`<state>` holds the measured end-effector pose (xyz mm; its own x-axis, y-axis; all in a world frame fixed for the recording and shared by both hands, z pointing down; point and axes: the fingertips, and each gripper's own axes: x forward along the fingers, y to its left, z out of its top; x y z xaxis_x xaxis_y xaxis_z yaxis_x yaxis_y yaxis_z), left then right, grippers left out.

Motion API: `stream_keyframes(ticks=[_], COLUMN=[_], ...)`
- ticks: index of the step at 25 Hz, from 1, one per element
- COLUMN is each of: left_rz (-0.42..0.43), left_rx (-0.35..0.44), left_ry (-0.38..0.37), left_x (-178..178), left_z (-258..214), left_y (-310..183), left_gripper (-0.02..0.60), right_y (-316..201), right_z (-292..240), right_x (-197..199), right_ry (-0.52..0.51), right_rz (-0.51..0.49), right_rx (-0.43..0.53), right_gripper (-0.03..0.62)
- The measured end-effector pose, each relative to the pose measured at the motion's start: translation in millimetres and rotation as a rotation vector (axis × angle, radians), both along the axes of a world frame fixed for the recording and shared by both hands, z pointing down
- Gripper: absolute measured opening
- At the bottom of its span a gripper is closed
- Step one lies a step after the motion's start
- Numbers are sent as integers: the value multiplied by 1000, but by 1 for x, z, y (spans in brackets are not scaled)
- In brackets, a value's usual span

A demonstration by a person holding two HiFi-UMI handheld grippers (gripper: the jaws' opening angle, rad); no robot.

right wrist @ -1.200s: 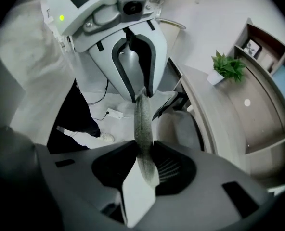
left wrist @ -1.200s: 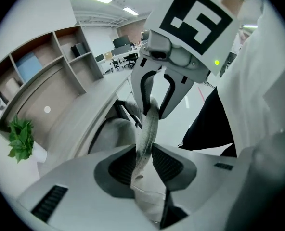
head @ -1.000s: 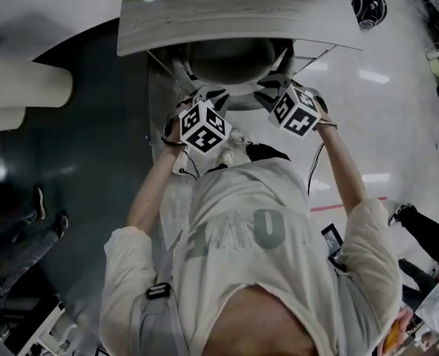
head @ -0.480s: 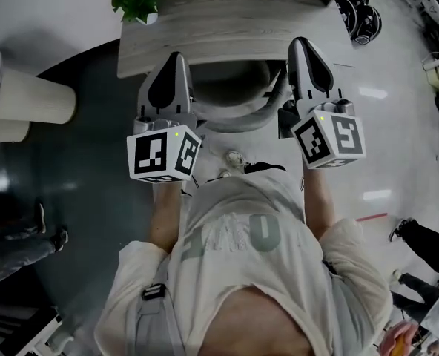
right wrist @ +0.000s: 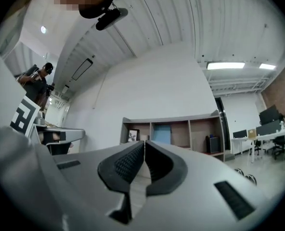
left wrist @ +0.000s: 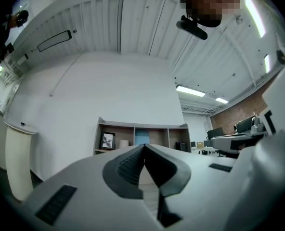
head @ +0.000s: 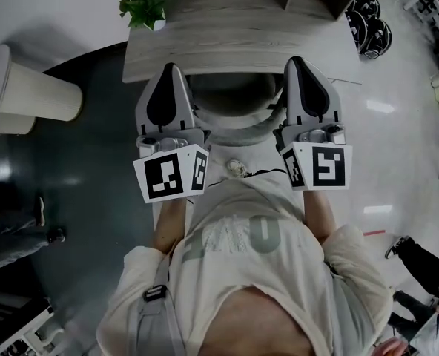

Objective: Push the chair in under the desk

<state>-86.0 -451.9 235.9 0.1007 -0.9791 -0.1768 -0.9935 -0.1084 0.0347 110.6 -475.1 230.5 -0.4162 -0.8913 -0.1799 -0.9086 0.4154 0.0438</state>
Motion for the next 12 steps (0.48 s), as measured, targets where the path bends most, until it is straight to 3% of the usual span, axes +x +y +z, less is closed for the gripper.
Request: stream_keyframes(ticks=[12], left_rz=[-96], left_rx=[-17], left_ry=[-4], left_x=[5], left_z=[4], left_y=[-9], left_gripper=[15], right_y=[-26], right_z=[13], right_x=[-3], right_ry=[29], right_rz=[-116], right_rx=[-37], right_gripper=[23])
